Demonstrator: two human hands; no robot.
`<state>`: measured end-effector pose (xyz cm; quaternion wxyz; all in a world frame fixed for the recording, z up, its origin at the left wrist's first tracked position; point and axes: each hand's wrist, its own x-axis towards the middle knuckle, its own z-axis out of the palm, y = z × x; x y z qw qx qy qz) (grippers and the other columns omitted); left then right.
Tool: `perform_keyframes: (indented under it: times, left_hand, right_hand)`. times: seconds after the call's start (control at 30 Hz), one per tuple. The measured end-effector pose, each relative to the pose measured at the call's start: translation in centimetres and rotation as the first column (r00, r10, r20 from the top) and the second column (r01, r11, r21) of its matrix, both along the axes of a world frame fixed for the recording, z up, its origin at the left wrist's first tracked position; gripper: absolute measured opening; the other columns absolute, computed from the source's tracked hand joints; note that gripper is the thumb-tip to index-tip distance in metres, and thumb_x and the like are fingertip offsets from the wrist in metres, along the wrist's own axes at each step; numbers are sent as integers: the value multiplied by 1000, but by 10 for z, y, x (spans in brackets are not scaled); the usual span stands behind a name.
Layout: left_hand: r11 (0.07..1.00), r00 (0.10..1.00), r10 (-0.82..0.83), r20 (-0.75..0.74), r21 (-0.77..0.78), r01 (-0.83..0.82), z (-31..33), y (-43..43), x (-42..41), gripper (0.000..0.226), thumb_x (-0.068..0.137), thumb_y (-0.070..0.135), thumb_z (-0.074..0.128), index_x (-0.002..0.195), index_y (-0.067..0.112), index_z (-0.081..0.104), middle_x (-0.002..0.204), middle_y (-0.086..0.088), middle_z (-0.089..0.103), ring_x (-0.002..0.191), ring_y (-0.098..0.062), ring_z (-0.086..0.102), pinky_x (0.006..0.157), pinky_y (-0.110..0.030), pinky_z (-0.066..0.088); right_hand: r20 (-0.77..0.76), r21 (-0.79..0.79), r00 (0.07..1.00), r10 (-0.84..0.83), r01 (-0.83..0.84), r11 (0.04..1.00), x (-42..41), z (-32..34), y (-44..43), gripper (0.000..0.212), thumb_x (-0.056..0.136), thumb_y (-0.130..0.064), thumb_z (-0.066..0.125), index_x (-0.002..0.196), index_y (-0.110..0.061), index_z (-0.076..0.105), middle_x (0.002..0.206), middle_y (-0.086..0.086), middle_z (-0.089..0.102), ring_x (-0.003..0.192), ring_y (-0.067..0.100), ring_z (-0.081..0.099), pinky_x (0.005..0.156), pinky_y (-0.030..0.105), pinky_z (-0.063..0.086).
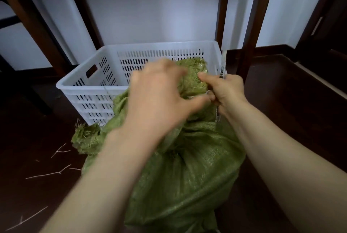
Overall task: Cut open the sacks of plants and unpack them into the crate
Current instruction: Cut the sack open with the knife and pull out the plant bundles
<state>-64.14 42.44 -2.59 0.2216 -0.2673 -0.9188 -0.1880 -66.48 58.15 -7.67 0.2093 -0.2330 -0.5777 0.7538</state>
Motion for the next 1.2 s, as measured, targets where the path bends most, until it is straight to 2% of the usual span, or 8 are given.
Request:
perform_keyframes:
  times: [0.1, 0.27, 0.4, 0.53, 0.83, 1.0, 1.1, 1.2]
  left_hand:
    - [990, 1000, -15, 1, -138, 15, -30, 16, -1, 60, 77, 64, 60, 124, 28, 57, 124, 4, 56, 116, -20, 47, 93, -35, 31]
    - [974, 987, -119, -108, 181, 137, -45, 1, -24, 17, 85, 34, 65, 90, 19, 72, 93, 2, 67, 95, -22, 52, 78, -31, 42]
    - [934, 989, -151, -8, 327, 145, -46, -4, -27, 14, 84, 26, 69, 91, 16, 74, 87, 0, 72, 83, -22, 64, 77, -33, 52]
    - [917, 991, -38, 127, 398, -16, -46, -9, -34, 12, 84, 22, 70, 96, 20, 69, 84, 16, 64, 80, -6, 58, 72, -17, 40]
    - [804, 955, -43, 292, 578, -140, -44, -15, -46, 11, 80, 25, 72, 78, 26, 62, 71, 8, 61, 64, -17, 55, 68, -35, 51]
    - [780, 963, -75, 257, 617, -104, -37, -16, -45, 19, 83, 24, 68, 69, 30, 57, 68, 12, 58, 62, -9, 50, 65, -28, 44]
    - [770, 966, -68, 248, 629, -107, -33, -17, -44, 19, 83, 26, 69, 68, 29, 58, 63, 11, 57, 54, -7, 47, 57, -27, 42]
    - [766, 969, -58, 238, 633, -109, -29, -16, -44, 17, 82, 27, 69, 69, 29, 58, 61, 11, 55, 50, -5, 43, 57, -25, 38]
  right_hand:
    - [-4, 29, 999, 39, -39, 999, 0, 10, -10, 23, 76, -14, 79, 68, -11, 57, 47, -3, 52, 28, 7, 38, 31, 13, 24]
    - [58, 56, 987, 150, -153, 987, 5, 12, -9, 29, 80, -22, 76, 93, -3, 60, 63, 5, 63, 29, 6, 40, 29, 13, 24]
    - [119, 181, 970, 213, -232, 956, 8, 23, -7, 32, 92, -45, 56, 92, -13, 61, 67, 3, 63, 34, 8, 39, 32, 13, 22]
    - [207, 322, 934, 292, -347, 881, 13, 34, -9, 28, 100, -36, 37, 86, -18, 54, 59, 1, 52, 35, 10, 35, 35, 14, 23]
    - [422, 727, 840, 340, -538, 427, 34, 42, -26, 30, 102, -27, 34, 88, -15, 58, 53, -2, 54, 33, 9, 42, 32, 18, 33]
    - [370, 898, 904, 214, -407, 168, 42, 46, -42, 34, 102, -33, 30, 100, -13, 57, 77, 3, 58, 62, 17, 52, 69, 35, 48]
    - [341, 931, 927, 157, -356, 78, 43, 48, -48, 31, 102, -34, 29, 97, -13, 51, 84, 2, 58, 80, 23, 55, 71, 38, 46]
    - [321, 947, 943, 83, -322, -9, 42, 47, -50, 22, 103, -33, 29, 90, -17, 38, 71, -5, 40, 73, 21, 45, 61, 32, 33]
